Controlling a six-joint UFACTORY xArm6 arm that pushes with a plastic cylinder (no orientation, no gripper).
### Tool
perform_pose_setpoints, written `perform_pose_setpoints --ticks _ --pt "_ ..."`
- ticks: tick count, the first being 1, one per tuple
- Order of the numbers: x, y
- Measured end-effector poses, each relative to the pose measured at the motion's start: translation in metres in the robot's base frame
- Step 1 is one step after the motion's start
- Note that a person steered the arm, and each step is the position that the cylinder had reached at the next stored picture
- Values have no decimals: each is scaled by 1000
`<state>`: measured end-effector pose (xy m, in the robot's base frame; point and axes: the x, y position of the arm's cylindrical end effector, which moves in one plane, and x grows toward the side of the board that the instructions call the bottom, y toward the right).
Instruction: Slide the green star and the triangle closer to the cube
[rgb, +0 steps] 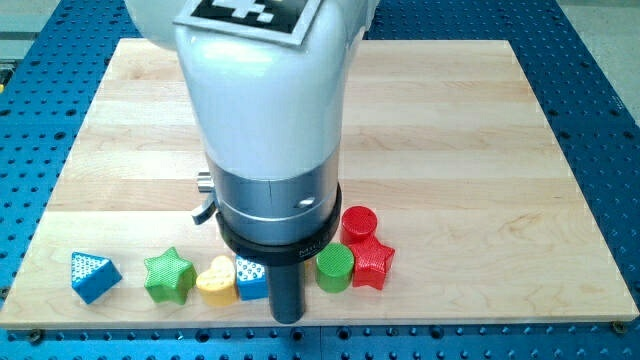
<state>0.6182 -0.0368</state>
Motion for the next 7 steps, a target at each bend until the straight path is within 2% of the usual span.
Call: perform_pose_setpoints --ticks 1,2,3,4,5,6,7 --pt "0 -79" --pt "0 -114" --pt "-35 -111" --pt "-41 -83" --pt "-40 -92" --pt "-1 -114" --pt "-1 -167"
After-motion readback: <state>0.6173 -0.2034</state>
